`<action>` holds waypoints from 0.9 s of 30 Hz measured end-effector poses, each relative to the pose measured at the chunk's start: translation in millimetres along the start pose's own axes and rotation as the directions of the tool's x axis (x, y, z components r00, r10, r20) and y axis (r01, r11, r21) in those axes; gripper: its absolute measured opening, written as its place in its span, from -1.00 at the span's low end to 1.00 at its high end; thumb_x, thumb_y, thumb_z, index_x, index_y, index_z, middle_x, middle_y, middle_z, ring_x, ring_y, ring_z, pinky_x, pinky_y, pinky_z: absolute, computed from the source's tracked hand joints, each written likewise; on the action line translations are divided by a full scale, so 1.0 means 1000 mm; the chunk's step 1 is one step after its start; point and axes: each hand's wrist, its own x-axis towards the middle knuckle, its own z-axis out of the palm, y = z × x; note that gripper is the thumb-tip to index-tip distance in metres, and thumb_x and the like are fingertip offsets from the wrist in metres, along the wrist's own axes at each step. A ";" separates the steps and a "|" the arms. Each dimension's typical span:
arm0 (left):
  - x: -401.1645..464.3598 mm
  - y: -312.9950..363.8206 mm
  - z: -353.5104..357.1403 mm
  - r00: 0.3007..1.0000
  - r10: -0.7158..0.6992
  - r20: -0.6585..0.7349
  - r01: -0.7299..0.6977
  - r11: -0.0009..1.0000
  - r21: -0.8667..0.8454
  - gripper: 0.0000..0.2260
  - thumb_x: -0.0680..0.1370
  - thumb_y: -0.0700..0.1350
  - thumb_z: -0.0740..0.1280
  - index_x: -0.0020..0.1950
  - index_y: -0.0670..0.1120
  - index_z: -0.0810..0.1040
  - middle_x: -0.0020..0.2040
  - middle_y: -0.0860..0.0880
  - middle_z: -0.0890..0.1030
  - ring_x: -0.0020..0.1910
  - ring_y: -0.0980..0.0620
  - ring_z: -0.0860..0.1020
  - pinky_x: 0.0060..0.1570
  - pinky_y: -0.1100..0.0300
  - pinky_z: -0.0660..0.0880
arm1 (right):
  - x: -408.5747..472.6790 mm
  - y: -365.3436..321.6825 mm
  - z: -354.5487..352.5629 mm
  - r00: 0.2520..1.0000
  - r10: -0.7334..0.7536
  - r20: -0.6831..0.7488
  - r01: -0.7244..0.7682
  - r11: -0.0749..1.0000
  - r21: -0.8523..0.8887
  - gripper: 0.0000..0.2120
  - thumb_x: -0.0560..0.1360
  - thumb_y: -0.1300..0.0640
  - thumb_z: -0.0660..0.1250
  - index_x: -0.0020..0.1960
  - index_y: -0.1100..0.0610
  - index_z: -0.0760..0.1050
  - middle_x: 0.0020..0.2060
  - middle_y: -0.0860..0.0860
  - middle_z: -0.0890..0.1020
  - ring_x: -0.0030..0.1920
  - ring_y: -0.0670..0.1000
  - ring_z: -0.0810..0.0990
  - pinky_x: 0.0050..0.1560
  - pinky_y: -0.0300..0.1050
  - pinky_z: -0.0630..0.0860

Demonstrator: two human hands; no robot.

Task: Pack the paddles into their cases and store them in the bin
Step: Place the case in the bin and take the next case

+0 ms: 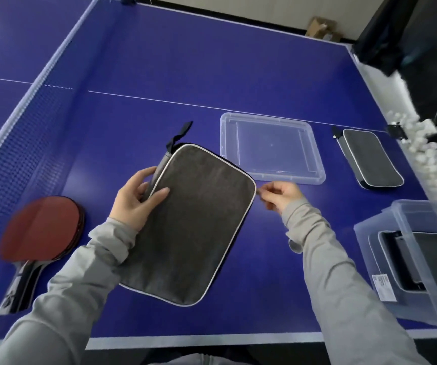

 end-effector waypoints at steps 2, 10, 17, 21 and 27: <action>0.002 -0.003 0.003 0.997 -0.068 -0.038 0.064 0.994 -0.091 -0.70 0.46 -0.18 0.40 0.10 0.14 0.51 -0.22 0.12 0.69 -0.26 0.21 0.62 -0.22 0.36 0.55 | -0.005 0.008 0.003 1.000 -0.011 0.007 0.011 1.000 -0.003 -0.79 0.44 0.34 0.35 -0.32 0.12 0.47 -0.45 0.07 0.50 -0.61 -0.19 0.38 -0.47 -0.29 0.39; 0.010 -0.002 0.018 0.897 -0.336 -0.288 0.270 0.931 -0.247 -0.77 0.48 -0.08 0.40 0.11 0.08 0.51 -0.30 0.08 0.65 -0.41 0.21 0.59 -0.42 0.39 0.51 | -0.033 0.021 0.012 0.960 -0.275 0.043 0.277 0.929 -0.245 -0.87 0.42 0.31 0.37 -0.24 0.13 0.52 -0.43 -0.06 0.53 -0.43 -0.08 0.48 -0.26 -0.23 0.50; 0.022 0.003 0.028 0.742 -0.425 -0.518 0.329 0.905 -0.271 -0.62 0.47 -0.04 0.41 0.26 -0.06 0.47 -0.29 0.09 0.48 -0.36 0.18 0.46 -0.35 0.33 0.41 | -0.054 0.046 0.003 0.855 -0.516 -0.043 0.461 0.798 -0.388 -0.94 0.34 0.34 0.43 -0.27 0.24 0.57 -0.46 -0.09 0.52 -0.43 -0.16 0.48 -0.33 -0.46 0.41; 0.019 0.005 0.045 0.680 -0.447 -0.582 0.357 0.894 -0.269 -0.61 0.48 -0.06 0.39 0.28 -0.09 0.45 -0.26 0.11 0.47 -0.34 0.18 0.45 -0.33 0.45 0.41 | -0.067 0.057 -0.001 0.750 -0.651 -0.115 0.544 0.706 -0.453 -0.91 0.29 0.37 0.45 -0.29 0.26 0.55 -0.46 -0.03 0.53 -0.36 -0.12 0.45 -0.33 -0.43 0.39; 0.014 0.010 0.077 0.565 -0.513 -0.647 0.379 0.857 -0.349 -0.59 0.49 -0.03 0.35 0.31 -0.07 0.40 0.05 0.02 0.45 -0.06 0.06 0.45 0.01 0.29 0.32 | -0.085 0.070 0.000 0.724 -0.658 -0.207 0.534 0.724 -0.436 -0.90 0.30 0.38 0.43 -0.30 0.25 0.54 -0.43 0.00 0.57 -0.37 -0.08 0.48 -0.32 -0.43 0.39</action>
